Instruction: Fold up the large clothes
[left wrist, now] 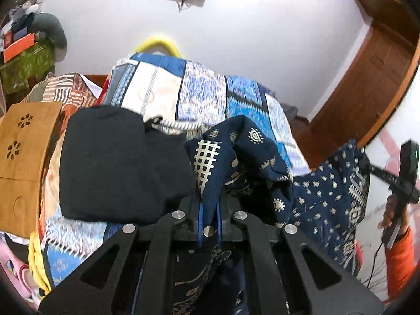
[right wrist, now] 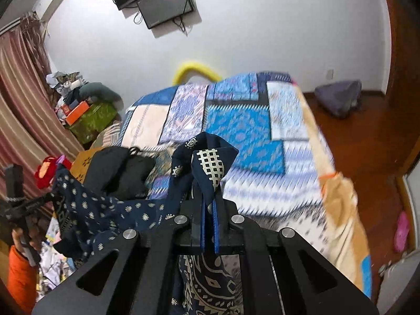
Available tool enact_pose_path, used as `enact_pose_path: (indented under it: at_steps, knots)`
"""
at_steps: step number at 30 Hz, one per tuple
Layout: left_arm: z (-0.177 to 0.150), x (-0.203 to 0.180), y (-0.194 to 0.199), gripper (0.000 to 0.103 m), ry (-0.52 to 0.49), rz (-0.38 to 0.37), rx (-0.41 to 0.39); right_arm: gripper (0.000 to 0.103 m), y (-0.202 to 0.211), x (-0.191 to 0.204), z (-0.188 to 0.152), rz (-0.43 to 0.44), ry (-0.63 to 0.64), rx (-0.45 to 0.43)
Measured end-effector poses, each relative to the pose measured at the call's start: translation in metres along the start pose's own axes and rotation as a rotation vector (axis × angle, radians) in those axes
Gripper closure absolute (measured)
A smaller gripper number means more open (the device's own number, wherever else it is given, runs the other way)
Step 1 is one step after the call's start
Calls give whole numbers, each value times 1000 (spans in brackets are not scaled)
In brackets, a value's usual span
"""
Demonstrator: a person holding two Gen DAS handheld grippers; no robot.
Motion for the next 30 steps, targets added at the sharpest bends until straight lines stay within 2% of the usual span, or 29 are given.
enact_pose_path:
  at_steps: [4,7,10,12,15,18,21,23,25,27,30]
  knots:
    - [18,14,-20,97,5,60,-27,100,-21,-14,18,-40,-16,-28]
    - [18,30,-49,97,-8,139,-4,100,-39,-37,23,-62,-71,-26]
    - [8,54,-93,96,-54,251,69,100,-67,-59,15,-154,-60,-5]
    - [-1,69,-113,95,-66,331,107,100,-90,-72,1,-167,-73,67]
    - [-13,86,-127,93,-32,361,138,100,-105,-74,-21,-197,-10,112]
    - [-18,85,-120,84,-51,370,121,100,-106,-60,-39,-179,93,151]
    - [-20,74,-98,70,-90,376,105,99,-96,-47,-49,-156,144,176]
    - [-21,63,-77,52,-110,373,81,96,-85,-36,-52,-121,142,188]
    - [-21,52,-58,47,-133,368,54,89,-76,-28,-54,-96,134,180]
    - [-23,40,-39,46,-161,358,36,67,-60,-17,-53,-87,128,152]
    - [-29,24,-9,40,-181,334,11,44,-32,0,-49,-79,129,85]
Point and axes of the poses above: each gripper's, at about its wrist camera, not at the fingertips, and y roughly against the way its jaws point, x to its left, z to its top, the point moved 4 cm from there along -y, roughly the way its jaws point, and after that the axes turned 7 degrees about -x, right-handed, at the moved point
